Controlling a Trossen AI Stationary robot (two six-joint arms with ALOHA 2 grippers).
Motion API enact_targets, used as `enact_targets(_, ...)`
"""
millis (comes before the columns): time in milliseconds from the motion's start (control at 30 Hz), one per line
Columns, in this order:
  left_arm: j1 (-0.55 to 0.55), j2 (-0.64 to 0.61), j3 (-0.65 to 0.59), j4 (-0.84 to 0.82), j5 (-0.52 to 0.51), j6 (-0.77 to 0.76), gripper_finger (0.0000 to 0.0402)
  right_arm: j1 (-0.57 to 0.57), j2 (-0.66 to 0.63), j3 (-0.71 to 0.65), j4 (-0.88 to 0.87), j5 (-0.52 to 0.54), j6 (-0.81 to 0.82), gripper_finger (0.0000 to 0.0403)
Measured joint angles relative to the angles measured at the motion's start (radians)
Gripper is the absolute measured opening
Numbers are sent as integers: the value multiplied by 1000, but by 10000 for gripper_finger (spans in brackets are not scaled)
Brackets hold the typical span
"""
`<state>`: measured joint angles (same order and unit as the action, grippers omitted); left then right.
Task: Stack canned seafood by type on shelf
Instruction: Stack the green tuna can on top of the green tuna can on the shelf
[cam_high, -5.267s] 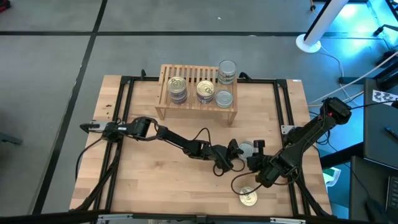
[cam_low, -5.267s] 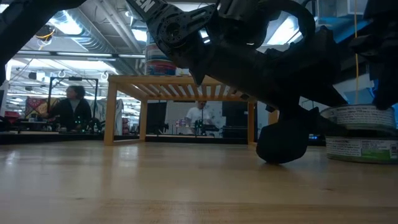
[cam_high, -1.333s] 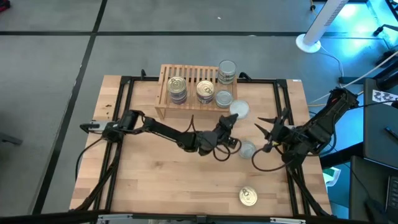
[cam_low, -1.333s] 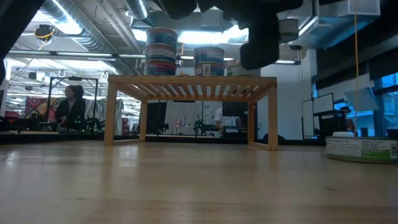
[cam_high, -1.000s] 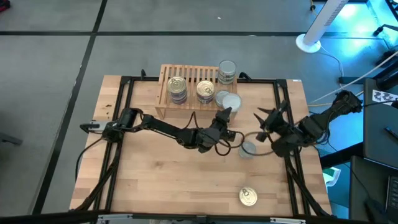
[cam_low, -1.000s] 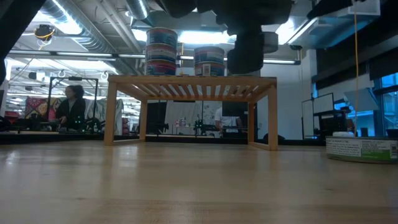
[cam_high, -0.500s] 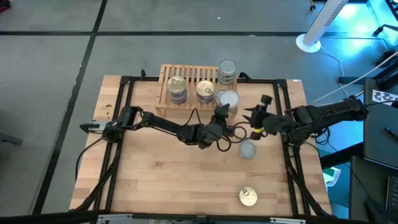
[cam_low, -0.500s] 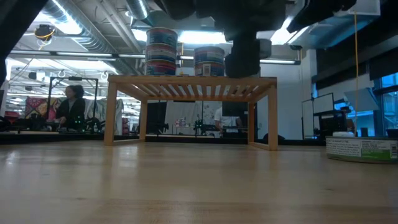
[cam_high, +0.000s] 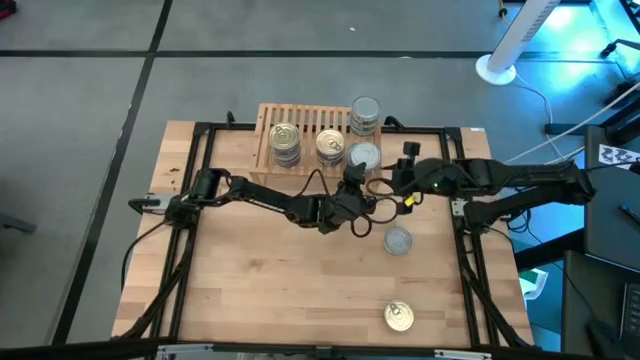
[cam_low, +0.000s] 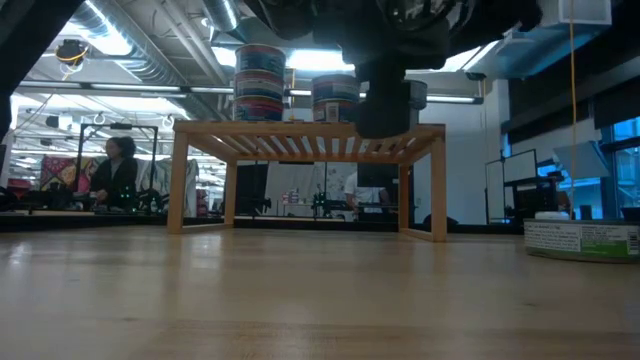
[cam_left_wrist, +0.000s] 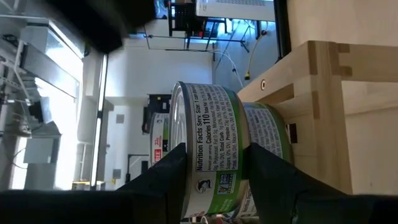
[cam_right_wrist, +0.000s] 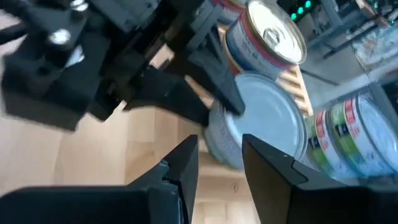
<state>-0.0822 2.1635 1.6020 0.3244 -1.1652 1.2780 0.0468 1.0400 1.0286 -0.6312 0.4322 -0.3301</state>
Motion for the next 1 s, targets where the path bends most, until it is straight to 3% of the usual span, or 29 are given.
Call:
enact_targets(333, -3, 1, 0, 5, 0, 3, 141, -123, 86, 0, 66, -112, -124, 127)
enact_targets(1000, -3, -66, 0, -14, 2, -72, 141, -126, 79, 3, 144, -68, -308, 127)
